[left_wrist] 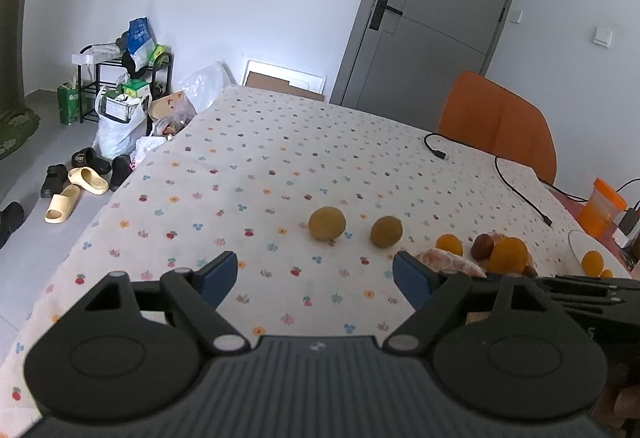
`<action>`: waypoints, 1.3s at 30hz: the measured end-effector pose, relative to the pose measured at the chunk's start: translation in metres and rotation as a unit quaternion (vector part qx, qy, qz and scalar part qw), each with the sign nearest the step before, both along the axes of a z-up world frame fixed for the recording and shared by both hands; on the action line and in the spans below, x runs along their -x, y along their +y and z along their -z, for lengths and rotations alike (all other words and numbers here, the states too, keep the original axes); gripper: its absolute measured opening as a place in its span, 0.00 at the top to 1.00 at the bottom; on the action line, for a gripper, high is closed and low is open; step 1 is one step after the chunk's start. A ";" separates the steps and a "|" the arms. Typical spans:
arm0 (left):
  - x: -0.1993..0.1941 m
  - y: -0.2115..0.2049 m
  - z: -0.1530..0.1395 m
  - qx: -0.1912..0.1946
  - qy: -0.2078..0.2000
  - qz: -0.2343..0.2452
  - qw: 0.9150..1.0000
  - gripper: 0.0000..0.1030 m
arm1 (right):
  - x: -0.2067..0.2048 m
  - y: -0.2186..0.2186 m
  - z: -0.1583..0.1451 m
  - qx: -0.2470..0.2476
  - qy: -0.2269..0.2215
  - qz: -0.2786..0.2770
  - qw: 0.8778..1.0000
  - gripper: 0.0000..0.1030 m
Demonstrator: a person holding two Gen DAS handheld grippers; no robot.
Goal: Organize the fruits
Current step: 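Grasp the peeled orange segment with the right gripper, then carry the peeled orange to the plate while the left gripper grasps a kiwi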
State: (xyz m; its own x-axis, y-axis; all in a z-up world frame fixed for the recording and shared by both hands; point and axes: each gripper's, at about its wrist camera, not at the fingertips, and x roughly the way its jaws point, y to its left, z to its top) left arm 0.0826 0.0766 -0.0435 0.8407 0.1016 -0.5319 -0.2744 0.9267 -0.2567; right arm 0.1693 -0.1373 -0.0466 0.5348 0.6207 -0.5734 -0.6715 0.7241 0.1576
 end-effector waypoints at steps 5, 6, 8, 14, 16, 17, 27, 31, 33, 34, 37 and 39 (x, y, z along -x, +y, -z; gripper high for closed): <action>-0.006 0.000 -0.002 0.001 -0.003 0.001 1.000 0.19 | 0.000 -0.002 -0.008 -0.010 -0.006 -0.005 1.000 0.84; -0.007 0.000 -0.002 0.001 -0.003 0.002 1.000 0.19 | 0.000 -0.002 -0.008 -0.012 -0.006 -0.004 1.000 0.84; -0.011 -0.002 -0.003 -0.001 -0.003 0.004 1.000 0.19 | 0.000 -0.005 -0.011 -0.018 -0.007 -0.002 1.000 0.84; -0.022 -0.005 -0.005 -0.007 -0.002 0.010 1.000 0.26 | 0.000 -0.014 -0.021 -0.031 -0.021 0.005 0.999 0.84; -0.026 -0.005 -0.005 -0.007 -0.001 0.009 1.000 0.29 | -0.002 -0.017 -0.025 -0.036 -0.026 0.010 0.999 0.84; -0.029 -0.005 -0.004 -0.009 -0.001 0.007 1.000 0.30 | -0.003 -0.019 -0.027 -0.037 -0.029 0.012 0.999 0.84; -0.057 -0.005 0.008 -0.018 0.018 0.001 1.000 0.54 | -0.018 -0.041 -0.032 -0.055 -0.036 0.044 0.997 0.84; -0.062 -0.005 0.014 -0.014 0.027 -0.009 0.999 0.75 | -0.022 -0.050 -0.032 -0.064 -0.036 0.053 0.996 0.84; -0.061 -0.008 0.011 -0.016 0.024 -0.010 1.000 0.75 | -0.024 -0.054 -0.032 -0.069 -0.035 0.057 0.995 0.84; -0.061 -0.010 0.009 -0.016 0.023 -0.009 1.000 0.75 | -0.024 -0.056 -0.032 -0.070 -0.035 0.058 0.995 0.84; -0.060 -0.016 0.004 -0.020 0.020 -0.005 1.000 0.75 | -0.024 -0.065 -0.032 -0.075 -0.036 0.063 0.995 0.84; -0.059 -0.022 0.001 -0.022 0.016 0.000 1.000 0.75 | -0.023 -0.070 -0.032 -0.079 -0.036 0.067 0.994 0.84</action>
State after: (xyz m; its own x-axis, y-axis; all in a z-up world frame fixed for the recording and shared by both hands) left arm 0.1413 0.0542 -0.0446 0.8230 0.1250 -0.5540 -0.2819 0.9368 -0.2074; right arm 0.1926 -0.2070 -0.0150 0.6548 0.6202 -0.4319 -0.5843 0.7779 0.2312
